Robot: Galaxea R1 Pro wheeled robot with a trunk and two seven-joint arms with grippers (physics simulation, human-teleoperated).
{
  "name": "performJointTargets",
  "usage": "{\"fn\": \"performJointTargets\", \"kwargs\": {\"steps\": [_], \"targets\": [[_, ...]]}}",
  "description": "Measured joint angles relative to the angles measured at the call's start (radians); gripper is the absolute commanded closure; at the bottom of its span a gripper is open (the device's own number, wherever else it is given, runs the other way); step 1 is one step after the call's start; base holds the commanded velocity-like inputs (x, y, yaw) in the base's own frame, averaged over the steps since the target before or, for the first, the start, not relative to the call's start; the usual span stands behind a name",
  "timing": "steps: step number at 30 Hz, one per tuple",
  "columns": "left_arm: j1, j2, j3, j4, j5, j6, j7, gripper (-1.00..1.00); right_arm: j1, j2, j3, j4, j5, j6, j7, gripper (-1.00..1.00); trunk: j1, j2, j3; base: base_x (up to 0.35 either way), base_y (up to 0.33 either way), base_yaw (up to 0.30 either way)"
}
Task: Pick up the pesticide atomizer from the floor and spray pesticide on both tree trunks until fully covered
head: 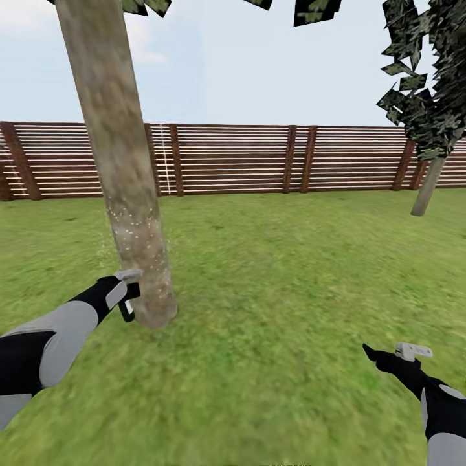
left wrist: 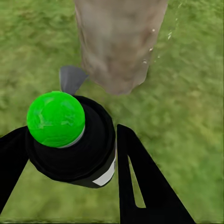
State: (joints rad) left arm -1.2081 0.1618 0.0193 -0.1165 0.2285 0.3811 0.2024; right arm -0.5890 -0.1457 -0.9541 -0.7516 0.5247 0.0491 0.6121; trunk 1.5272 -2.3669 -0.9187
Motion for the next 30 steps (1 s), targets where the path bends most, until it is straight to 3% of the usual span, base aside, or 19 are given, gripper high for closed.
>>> {"fn": "performJointTargets", "kwargs": {"steps": [2, 6, 11, 15, 20, 30], "targets": [[0.017, 0.001, 0.001, 0.0, 0.0, -0.008, 0.0, 1.0, 0.0, 0.0, 0.0, 0.0, 0.0, 0.0, 0.0, -1.0, 0.0, 0.0, 0.0, -0.217, -0.209, 0.058], [0.096, 0.004, 0.002, 0.001, 0.0, -0.132, -0.001, 1.0, 0.0, 0.0, 0.0, -0.001, 0.0, 0.0, 0.0, -1.0, 0.0, 0.0, 0.0, -0.083, -0.053, 0.01], [0.157, 0.007, 0.002, 0.0, 0.0, -0.162, -0.002, 1.0, 0.0, 0.0, 0.0, -0.003, 0.0, 0.0, 0.0, -1.0, 0.0, 0.0, 0.0, -0.005, -0.004, 0.001], [0.164, 0.007, 0.002, -0.001, -0.001, -0.145, -0.002, 1.0, 0.0, 0.0, 0.0, -0.003, 0.001, 0.001, 0.002, -1.0, 0.0, 0.0, 0.0, 0.212, 0.067, 0.0], [0.165, 0.007, 0.002, -0.004, -0.001, -0.047, -0.002, 1.0, 0.0, 0.0, 0.0, -0.004, 0.0, 0.002, 0.004, -1.0, 0.0, 0.0, 0.0, 0.312, 0.108, -0.001], [0.165, 0.007, 0.001, 0.009, 0.002, -0.025, -0.002, 1.0, 0.0, 0.0, 0.0, -0.005, 0.0, 0.002, 0.005, -1.0, 0.0, 0.0, 0.0, 0.191, 0.063, -0.114]]}}
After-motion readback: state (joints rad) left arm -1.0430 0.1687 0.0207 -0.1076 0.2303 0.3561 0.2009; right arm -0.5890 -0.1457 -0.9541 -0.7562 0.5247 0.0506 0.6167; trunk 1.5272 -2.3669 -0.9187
